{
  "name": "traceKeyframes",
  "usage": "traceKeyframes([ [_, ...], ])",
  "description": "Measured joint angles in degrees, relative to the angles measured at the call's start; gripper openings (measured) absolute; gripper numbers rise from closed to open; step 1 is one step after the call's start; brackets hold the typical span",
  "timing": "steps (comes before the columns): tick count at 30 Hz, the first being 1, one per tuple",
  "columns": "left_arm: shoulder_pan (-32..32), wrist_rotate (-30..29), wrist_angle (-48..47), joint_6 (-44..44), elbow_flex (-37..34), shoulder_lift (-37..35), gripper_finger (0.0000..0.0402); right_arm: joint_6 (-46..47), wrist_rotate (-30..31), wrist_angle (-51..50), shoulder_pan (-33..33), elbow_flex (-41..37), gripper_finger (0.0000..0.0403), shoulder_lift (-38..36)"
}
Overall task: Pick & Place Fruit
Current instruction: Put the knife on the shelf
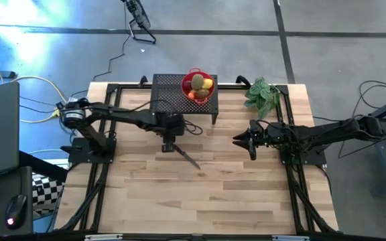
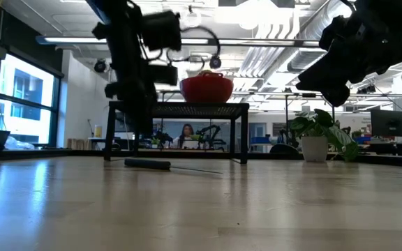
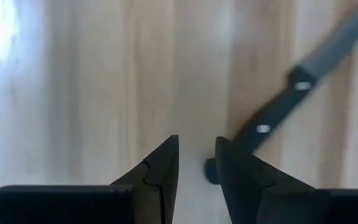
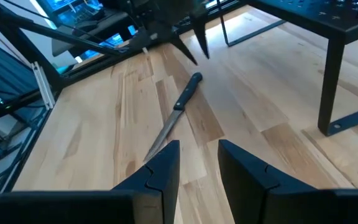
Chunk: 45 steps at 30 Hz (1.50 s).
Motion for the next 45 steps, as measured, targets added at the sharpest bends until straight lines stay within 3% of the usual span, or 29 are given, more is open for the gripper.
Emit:
traceKeyframes([
  [12,1.1,-0.7,1.3,-2.4,0.0,7.0,0.01,-0.1,0.2,-0.4,0.0,0.0,0.0103,0.0],
  [32,1.1,-3.2,-0.2,-6.7,-0.3,7.9,0.0099,0.0,0.2,-1.1,0.0,0.0,0.0103,0.0],
  [45,1.0,5.0,-3.0,-11.2,-0.3,7.9,0.0099,-0.2,0.2,-1.2,0.0,0.0,0.0103,0.0],
])
